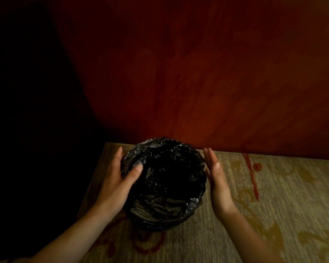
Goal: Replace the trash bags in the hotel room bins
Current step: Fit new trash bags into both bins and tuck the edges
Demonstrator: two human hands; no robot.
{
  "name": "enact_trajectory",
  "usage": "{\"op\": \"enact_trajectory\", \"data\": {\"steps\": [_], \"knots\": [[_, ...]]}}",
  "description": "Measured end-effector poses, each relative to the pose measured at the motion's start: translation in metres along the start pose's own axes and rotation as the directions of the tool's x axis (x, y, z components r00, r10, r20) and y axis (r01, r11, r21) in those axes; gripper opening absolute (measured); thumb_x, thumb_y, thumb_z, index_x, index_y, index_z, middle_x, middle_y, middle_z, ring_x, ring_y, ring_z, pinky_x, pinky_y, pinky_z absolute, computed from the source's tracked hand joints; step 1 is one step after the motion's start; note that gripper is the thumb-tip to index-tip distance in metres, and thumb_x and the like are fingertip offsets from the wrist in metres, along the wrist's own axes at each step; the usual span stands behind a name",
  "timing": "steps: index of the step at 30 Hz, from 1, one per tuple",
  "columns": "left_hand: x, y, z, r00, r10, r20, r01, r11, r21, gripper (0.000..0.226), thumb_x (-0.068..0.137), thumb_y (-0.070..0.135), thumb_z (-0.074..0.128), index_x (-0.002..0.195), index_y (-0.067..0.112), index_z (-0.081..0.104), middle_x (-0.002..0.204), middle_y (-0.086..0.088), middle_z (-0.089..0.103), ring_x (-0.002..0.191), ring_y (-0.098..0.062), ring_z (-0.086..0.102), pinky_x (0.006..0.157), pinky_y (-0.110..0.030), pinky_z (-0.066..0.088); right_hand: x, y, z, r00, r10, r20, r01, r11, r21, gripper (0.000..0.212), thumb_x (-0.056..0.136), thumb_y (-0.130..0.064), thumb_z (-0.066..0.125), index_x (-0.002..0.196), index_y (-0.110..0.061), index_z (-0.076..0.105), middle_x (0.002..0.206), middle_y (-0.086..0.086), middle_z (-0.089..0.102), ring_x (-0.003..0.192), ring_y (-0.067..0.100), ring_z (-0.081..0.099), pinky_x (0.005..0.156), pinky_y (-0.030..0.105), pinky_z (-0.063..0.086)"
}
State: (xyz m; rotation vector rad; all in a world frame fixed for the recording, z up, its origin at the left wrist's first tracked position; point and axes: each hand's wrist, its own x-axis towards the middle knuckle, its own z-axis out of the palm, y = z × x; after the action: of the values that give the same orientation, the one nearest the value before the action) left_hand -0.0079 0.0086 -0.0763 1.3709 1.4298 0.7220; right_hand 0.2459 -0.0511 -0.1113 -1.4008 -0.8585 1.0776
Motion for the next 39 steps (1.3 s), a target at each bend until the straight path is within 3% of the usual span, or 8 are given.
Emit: {"op": "enact_trajectory", "data": {"steps": [3,7,11,14,20,25,31,39], "knots": [[-0.011,-0.001,0.000,0.988,0.083,0.132,-0.109,0.971,0.212,0.130,0.045,0.091,0.060,0.149,0.053,-0.008,0.157,0.028,-0.007,0.136,0.005,0.000,0.116,-0.044,0.018,0.004,-0.006,0.011,0.993,0.002,0.116,0.011,0.994,-0.112,0.089,0.074,-0.089,0.042,0.151,-0.047,0.031,0.150,-0.031,0.038,0.135,-0.015,0.034,0.105,0.019,0.032],[-0.003,-0.004,-0.011,0.965,0.107,0.238,-0.195,0.903,0.383,0.144,0.036,0.098,0.055,0.150,0.046,-0.017,0.156,0.027,-0.021,0.138,0.005,-0.006,0.117,-0.044,0.017,0.010,-0.005,0.014,0.985,0.084,0.153,-0.073,0.994,-0.076,0.075,0.082,-0.077,0.048,0.147,-0.041,0.040,0.142,-0.019,0.054,0.130,0.002,0.052,0.109,0.037,0.044],[-0.004,-0.002,-0.010,0.974,0.016,0.225,-0.105,0.915,0.389,0.116,0.055,0.097,0.035,0.146,0.051,-0.022,0.157,0.025,-0.024,0.142,-0.001,-0.005,0.118,-0.044,0.015,0.009,-0.011,0.013,0.977,0.128,0.173,-0.115,0.989,-0.088,0.076,0.079,-0.080,0.050,0.145,-0.042,0.044,0.144,-0.017,0.052,0.131,0.004,0.052,0.113,0.045,0.041],[-0.002,0.000,-0.008,0.987,0.001,0.163,-0.054,0.944,0.325,0.105,0.062,0.094,0.031,0.147,0.054,-0.016,0.161,0.022,-0.016,0.148,-0.007,-0.003,0.118,-0.046,0.013,0.008,-0.021,0.011,0.972,0.145,0.185,-0.120,0.983,-0.139,0.087,0.072,-0.088,0.049,0.148,-0.049,0.035,0.156,-0.020,0.034,0.145,0.008,0.032,0.120,0.049,0.028],[0.002,0.009,-0.004,0.984,0.140,0.108,-0.176,0.819,0.546,0.086,0.085,0.074,0.029,0.154,0.038,-0.007,0.164,0.013,-0.010,0.151,-0.011,-0.002,0.120,-0.039,0.014,0.018,-0.044,0.013,0.991,-0.003,0.132,0.051,0.931,-0.362,0.085,0.082,-0.079,0.048,0.154,-0.044,0.023,0.159,-0.022,0.027,0.147,0.006,0.027,0.119,0.049,0.031],[0.003,0.005,-0.003,0.951,0.280,0.129,-0.268,0.543,0.796,0.089,0.086,0.076,0.017,0.156,0.025,-0.005,0.166,-0.003,-0.007,0.152,-0.021,-0.005,0.122,-0.039,0.007,0.023,-0.054,0.020,0.975,-0.118,0.191,0.220,0.668,-0.711,0.075,0.095,-0.061,0.046,0.157,-0.029,0.020,0.162,-0.011,0.022,0.148,0.012,0.024,0.119,0.041,0.031],[0.001,0.012,-0.003,0.921,0.335,0.200,-0.304,0.295,0.906,0.091,0.087,0.074,0.022,0.157,0.016,0.014,0.163,-0.017,0.012,0.152,-0.033,0.004,0.120,-0.056,0.016,0.019,-0.057,0.022,0.928,-0.209,0.309,0.364,0.324,-0.873,0.074,0.095,-0.067,0.037,0.157,-0.031,0.020,0.165,-0.004,0.018,0.151,0.021,0.017,0.119,0.042,0.030],[0.003,0.021,0.005,0.920,0.318,0.228,-0.304,0.216,0.928,0.093,0.085,0.076,0.028,0.155,0.015,0.022,0.162,-0.020,0.018,0.151,-0.038,0.008,0.117,-0.062,0.018,0.013,-0.064,0.037,0.919,-0.190,0.345,0.371,0.120,-0.921,0.075,0.096,-0.068,0.033,0.158,-0.029,0.016,0.167,0.002,0.013,0.154,0.025,0.009,0.123,0.044,0.013]]}}
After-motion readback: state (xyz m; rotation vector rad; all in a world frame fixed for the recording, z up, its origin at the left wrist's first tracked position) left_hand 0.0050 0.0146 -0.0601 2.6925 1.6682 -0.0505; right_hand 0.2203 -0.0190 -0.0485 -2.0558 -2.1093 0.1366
